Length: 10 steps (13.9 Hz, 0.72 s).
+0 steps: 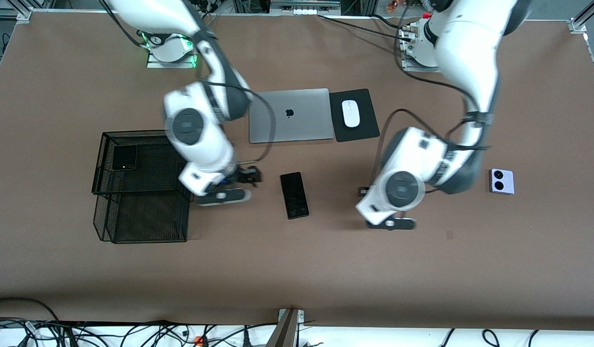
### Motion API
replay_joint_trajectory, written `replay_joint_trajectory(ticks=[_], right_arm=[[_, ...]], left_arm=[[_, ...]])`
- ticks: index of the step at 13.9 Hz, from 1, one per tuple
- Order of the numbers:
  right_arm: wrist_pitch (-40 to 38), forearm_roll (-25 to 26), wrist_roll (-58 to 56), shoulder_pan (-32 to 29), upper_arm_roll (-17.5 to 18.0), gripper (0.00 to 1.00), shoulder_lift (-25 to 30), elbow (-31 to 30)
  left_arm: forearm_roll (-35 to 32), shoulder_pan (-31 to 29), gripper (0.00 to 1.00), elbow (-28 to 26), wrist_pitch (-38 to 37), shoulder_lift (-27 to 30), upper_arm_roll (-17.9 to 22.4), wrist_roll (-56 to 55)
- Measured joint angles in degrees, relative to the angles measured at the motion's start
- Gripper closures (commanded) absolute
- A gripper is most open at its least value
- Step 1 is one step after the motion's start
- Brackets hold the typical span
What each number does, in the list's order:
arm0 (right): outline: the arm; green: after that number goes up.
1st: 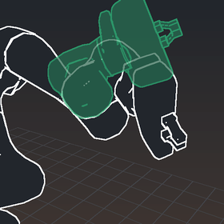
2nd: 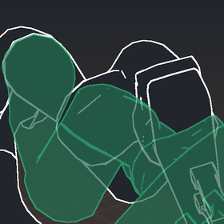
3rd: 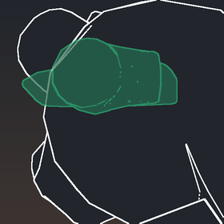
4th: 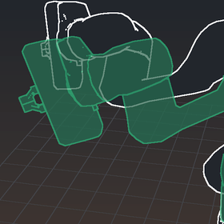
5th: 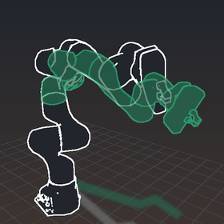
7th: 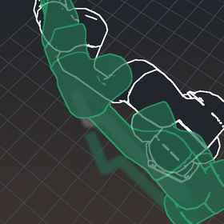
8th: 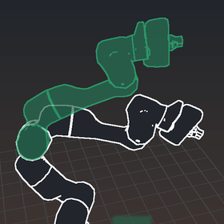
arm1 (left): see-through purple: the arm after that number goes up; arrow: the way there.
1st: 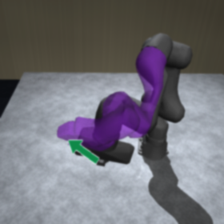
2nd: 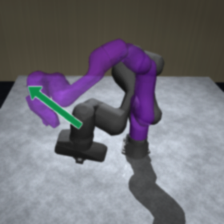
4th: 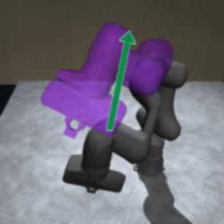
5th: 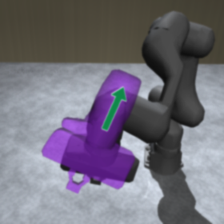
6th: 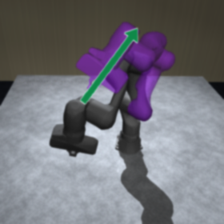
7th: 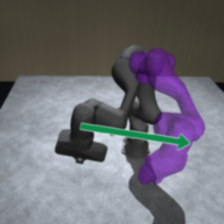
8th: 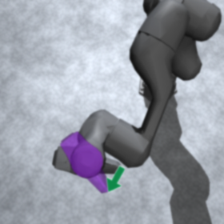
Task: Place phones with both arms
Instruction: 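Set the slab phone mid-table with the left gripper while the right gripper returns, then grasp the slab phone with the right gripper while the left gripper grasps the lavender phone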
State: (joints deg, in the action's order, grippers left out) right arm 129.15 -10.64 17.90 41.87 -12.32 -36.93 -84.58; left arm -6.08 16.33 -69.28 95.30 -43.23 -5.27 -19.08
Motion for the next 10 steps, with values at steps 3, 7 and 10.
replay_joint_trajectory(ticks=[3, 7, 10], right_arm=[[7.4, 0.0, 1.6, 3.1, 0.7, 0.0, -7.8, 3.9], [11.7, 0.0, 1.9, 4.4, 0.9, 0.0, -13.6, 7.3], [15.2, 0.0, 1.9, 4.9, 1.0, 0.0, -15.8, 7.5]], left_arm=[[-2.9, -5.8, 0.0, -7.0, 0.0, 5.1, 0.1, 7.9], [-6.5, -11.4, 0.0, -13.8, 5.1, 7.3, 0.2, 14.3], [-6.7, -17.5, 0.0, -23.8, 16.5, 11.0, 0.3, 21.6]])
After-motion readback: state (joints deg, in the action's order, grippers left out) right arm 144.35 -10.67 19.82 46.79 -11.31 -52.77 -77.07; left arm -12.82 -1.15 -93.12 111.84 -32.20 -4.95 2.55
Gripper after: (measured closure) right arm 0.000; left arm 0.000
